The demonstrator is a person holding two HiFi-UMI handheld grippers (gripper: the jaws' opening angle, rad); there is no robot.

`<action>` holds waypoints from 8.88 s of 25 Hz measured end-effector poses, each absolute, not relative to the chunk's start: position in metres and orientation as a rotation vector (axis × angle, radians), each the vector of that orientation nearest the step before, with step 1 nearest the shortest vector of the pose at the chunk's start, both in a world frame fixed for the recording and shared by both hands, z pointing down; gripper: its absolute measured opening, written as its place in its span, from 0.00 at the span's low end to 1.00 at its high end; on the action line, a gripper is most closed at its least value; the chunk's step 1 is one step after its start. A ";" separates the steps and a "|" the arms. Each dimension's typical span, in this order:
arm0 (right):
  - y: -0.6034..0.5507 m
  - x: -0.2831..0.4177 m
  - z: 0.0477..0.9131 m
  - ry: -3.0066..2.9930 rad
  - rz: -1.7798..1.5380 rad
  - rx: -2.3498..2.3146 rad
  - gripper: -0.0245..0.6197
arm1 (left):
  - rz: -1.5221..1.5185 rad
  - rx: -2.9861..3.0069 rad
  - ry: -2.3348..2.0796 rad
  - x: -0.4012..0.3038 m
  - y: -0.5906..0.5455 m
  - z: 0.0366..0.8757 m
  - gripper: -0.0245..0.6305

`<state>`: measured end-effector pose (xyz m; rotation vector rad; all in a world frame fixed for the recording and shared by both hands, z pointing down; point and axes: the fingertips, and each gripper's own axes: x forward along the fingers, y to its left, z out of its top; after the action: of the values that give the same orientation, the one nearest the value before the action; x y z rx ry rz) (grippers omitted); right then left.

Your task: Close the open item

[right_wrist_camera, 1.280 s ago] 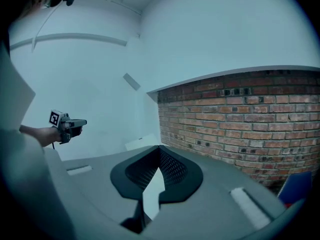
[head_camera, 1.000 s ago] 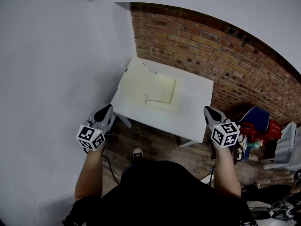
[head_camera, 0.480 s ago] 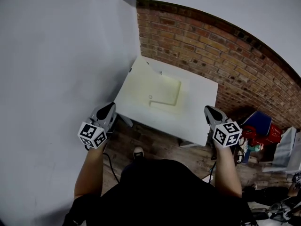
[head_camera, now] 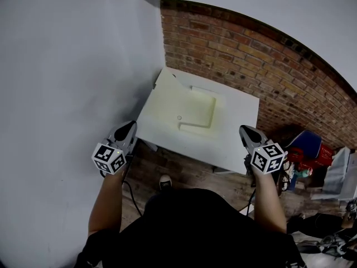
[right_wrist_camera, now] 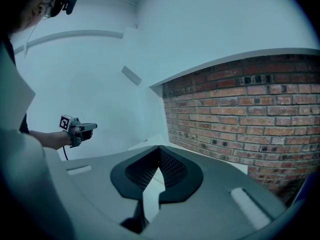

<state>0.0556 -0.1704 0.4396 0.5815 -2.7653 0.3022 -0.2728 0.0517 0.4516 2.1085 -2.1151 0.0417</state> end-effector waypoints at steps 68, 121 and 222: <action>-0.154 -0.136 0.453 -2.691 0.300 0.667 0.04 | -0.022 2.262 -1.843 -0.441 0.025 0.497 0.04; -0.204 -0.073 0.498 -2.598 0.372 0.585 0.04 | 0.139 2.079 -1.787 -0.393 -0.051 0.583 0.10; -0.202 0.059 0.588 -2.453 0.609 0.746 0.04 | 0.883 2.040 -1.326 -0.224 -0.171 0.676 0.08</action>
<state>0.0585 -0.2023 0.5878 0.7458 -2.4530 0.6094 -0.2244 -0.1711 0.6762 2.0401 -1.3263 0.8827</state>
